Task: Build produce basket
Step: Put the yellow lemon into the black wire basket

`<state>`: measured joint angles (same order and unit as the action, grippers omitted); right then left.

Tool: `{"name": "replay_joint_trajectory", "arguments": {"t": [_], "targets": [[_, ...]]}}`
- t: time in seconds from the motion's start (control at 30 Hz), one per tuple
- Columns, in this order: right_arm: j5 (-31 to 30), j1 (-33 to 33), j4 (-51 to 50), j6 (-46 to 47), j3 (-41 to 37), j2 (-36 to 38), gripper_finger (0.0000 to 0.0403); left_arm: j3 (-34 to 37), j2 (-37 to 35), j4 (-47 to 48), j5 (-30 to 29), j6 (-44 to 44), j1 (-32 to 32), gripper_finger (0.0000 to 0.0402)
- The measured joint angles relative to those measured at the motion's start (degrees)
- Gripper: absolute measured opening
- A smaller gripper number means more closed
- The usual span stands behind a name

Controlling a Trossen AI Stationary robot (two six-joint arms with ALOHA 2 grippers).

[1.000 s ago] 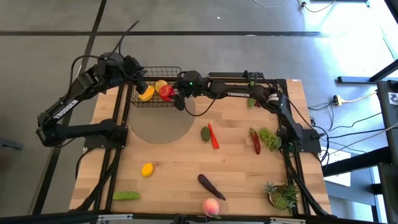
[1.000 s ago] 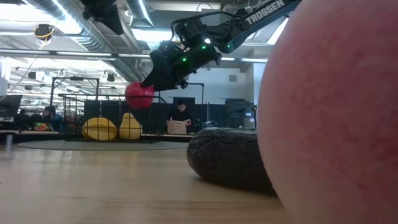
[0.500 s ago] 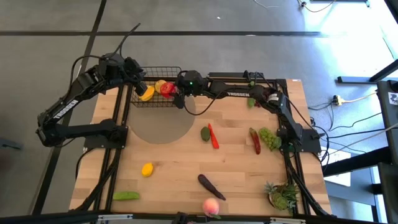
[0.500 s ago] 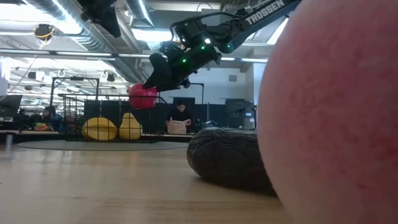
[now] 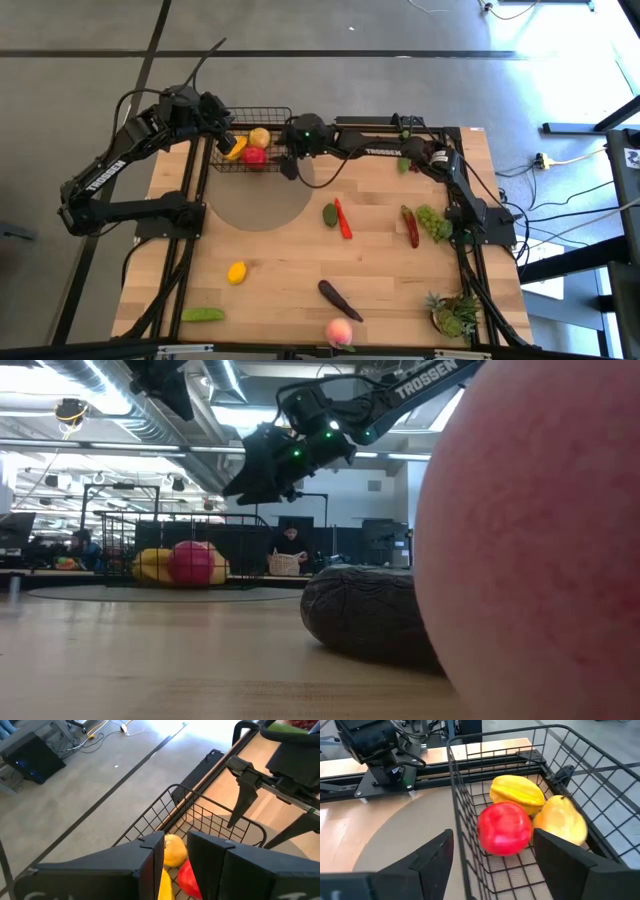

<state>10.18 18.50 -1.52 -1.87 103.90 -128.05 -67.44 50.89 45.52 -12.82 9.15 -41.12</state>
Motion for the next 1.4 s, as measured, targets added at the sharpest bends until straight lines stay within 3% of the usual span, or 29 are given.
{"name": "replay_joint_trajectory", "arguments": {"t": [0.4, 0.5, 0.63, 0.8, 0.93, 1.1, 1.4], "targets": [[2.0, 0.9, -3.1, -0.4, 6.3, 0.2, 0.0261, 0.0, 0.0, 1.0, 0.0, 1.2, 0.0, 0.0075], [6.3, 1.5, -11.0, -2.9, 11.4, 0.4, 0.0261, 0.0, 0.0, 2.8, 0.0, 4.0, 0.0, 0.0075], [7.3, 2.0, -27.5, -4.5, 20.3, 0.4, 0.0261, 0.0, -0.1, 5.7, 1.0, 4.1, 0.0, 0.0075], [7.5, 2.2, -43.9, -5.4, 30.9, 0.5, 0.0261, 0.0, -0.3, 14.0, 9.3, -5.9, 0.0, 0.0075], [7.6, 2.1, -49.4, -6.0, 29.8, 3.8, 0.0261, 0.0, -0.3, 25.1, 13.8, -14.6, 0.0, 0.0075], [6.9, 1.6, -58.0, -6.2, 30.3, 7.3, 0.0261, 0.0, -1.1, 37.6, 14.1, -19.5, 0.1, 0.0075], [6.0, 1.3, -71.6, -10.8, 30.3, 12.4, 0.0261, 0.0, -6.0, 41.1, 18.7, -33.7, 3.5, 0.0075]]}}
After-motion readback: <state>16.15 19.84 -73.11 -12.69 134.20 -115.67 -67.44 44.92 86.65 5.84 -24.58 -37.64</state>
